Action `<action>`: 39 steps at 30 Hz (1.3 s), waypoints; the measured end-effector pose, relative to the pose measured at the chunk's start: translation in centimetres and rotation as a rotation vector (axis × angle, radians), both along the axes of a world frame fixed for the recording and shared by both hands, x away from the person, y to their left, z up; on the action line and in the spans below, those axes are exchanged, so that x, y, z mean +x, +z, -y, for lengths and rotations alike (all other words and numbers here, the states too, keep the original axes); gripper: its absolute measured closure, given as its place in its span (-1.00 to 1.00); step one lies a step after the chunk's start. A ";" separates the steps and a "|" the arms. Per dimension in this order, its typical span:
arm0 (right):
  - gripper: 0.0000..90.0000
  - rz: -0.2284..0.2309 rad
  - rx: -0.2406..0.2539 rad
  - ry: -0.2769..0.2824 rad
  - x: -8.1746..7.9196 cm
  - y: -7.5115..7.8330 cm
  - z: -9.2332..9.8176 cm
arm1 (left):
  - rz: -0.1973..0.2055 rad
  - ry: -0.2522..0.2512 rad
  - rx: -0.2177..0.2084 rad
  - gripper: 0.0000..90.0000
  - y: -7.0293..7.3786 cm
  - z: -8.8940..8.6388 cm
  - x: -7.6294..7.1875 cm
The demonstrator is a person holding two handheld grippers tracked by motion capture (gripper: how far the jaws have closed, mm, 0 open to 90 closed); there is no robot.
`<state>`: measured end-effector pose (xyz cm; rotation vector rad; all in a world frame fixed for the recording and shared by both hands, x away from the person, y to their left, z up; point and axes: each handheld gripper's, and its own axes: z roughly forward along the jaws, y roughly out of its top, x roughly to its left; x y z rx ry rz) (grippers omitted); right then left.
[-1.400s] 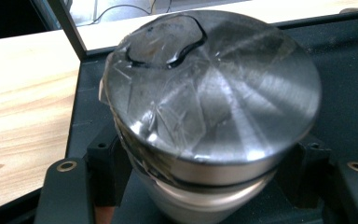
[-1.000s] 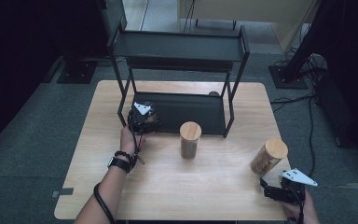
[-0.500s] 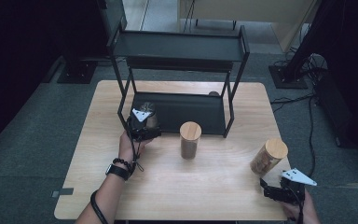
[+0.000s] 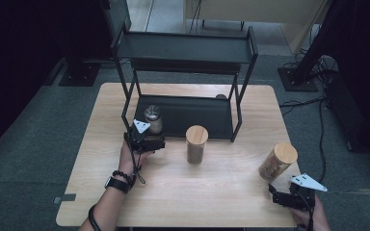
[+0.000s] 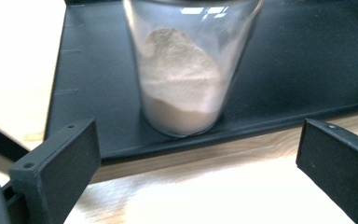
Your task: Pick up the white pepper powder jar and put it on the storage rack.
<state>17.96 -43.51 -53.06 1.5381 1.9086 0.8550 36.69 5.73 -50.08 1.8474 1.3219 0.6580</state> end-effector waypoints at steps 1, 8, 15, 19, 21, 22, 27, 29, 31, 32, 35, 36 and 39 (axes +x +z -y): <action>-0.91 0.000 0.000 0.000 0.0 0.0 0.0 | 0.003 0.006 0.004 -1.00 -0.1 -0.2 -0.1; -0.91 -0.003 -0.002 -0.001 0.0 0.0 0.0 | 0.015 0.025 0.006 -1.00 -0.8 -1.1 -0.4; -0.91 -0.003 -0.003 -0.002 0.0 0.0 0.0 | 0.006 0.037 0.011 -1.00 -1.6 -2.0 -0.7; -0.91 -0.004 -0.002 -0.002 0.0 0.0 0.0 | 0.002 0.047 -0.016 -1.00 -1.7 -2.6 -0.8; -0.91 -0.004 -0.002 -0.002 0.0 0.0 0.0 | 0.006 0.050 -0.008 -1.00 -1.7 -2.7 -0.9; -0.91 -0.005 -0.003 -0.002 0.0 0.0 0.0 | 0.004 0.049 -0.003 -1.00 -1.7 -2.7 -0.9; -0.91 -0.005 -0.004 -0.004 0.0 0.0 0.0 | 0.003 0.049 0.006 -1.00 -1.8 -2.8 -1.0; -0.91 -0.005 -0.004 -0.005 0.0 0.0 0.0 | 0.004 0.051 0.017 -1.00 -1.8 -2.7 -1.0; -0.91 -0.005 -0.004 -0.004 0.0 0.0 0.0 | 0.003 0.048 0.014 -1.00 -1.8 -2.9 -1.1; -0.91 -0.005 -0.004 -0.004 0.0 0.0 0.0 | 0.005 0.045 0.005 -1.00 -1.8 -2.9 -1.1; -0.91 -0.005 -0.003 -0.004 0.0 0.0 0.0 | -0.008 0.035 0.001 -1.00 -1.8 -3.1 -1.2; -0.91 -0.005 -0.004 -0.004 0.0 0.0 0.0 | -0.007 0.035 0.002 -1.00 -1.8 -3.2 -1.2; -0.91 -0.005 -0.004 -0.004 0.0 0.0 0.0 | -0.008 0.031 0.008 -1.00 -1.8 -3.3 -1.3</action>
